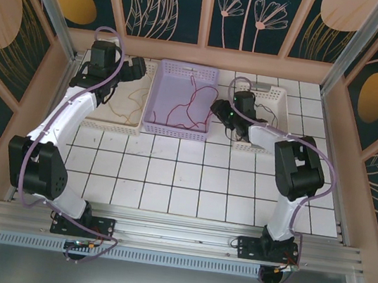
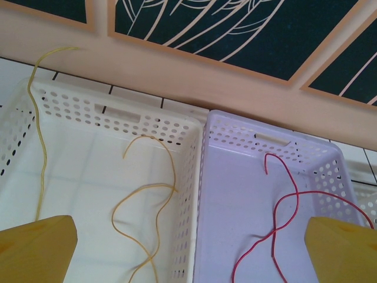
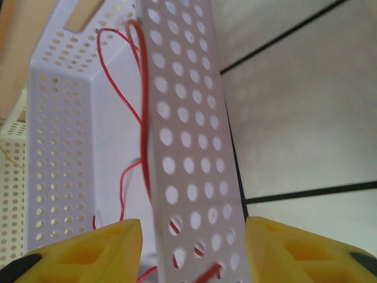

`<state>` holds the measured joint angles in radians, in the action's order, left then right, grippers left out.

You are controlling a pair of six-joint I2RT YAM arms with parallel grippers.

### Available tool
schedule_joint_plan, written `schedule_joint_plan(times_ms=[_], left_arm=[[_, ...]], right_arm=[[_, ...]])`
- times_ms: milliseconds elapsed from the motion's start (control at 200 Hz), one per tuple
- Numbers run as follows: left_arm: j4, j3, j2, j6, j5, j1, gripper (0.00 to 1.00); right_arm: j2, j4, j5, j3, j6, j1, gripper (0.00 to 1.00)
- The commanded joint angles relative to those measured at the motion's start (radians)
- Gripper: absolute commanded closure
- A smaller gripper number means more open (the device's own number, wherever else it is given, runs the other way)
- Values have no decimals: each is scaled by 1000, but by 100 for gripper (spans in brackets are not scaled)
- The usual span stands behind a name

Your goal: Untangle the cables

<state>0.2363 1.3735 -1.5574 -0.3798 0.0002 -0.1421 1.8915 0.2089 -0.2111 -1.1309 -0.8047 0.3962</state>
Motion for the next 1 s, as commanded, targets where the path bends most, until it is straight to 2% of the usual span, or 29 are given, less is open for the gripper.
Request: schedule_joint_plan(times_ms=[0,125,350,410,566,676,891,996], left_arm=[[0,18,-6,0,14,7,2],[-1,16,-3,0,13,7,2],[0,18,-6,0,14,7,2],[0,18,-6,1,13,7,2],[0,19,-7,0,15,7,2],[0,19,-7,0,15,8,1],[1,19,-6,0,16,7,1],[1,19,-4,1,17,7,1]], right_arm=[[-24,68,-3,23,-33,10,50],[-11,97,-4,28,-53,11,56],[-18,77,22,0,-47,10,80],[-28,69,34,0,-42,13,84],[-58,4,96,-30,2,28,100],[-100,-40,169,-55,58,54,100],[-102,-180,300,-219,213,139,100],[-81,-207,315,-277,256,175,100]])
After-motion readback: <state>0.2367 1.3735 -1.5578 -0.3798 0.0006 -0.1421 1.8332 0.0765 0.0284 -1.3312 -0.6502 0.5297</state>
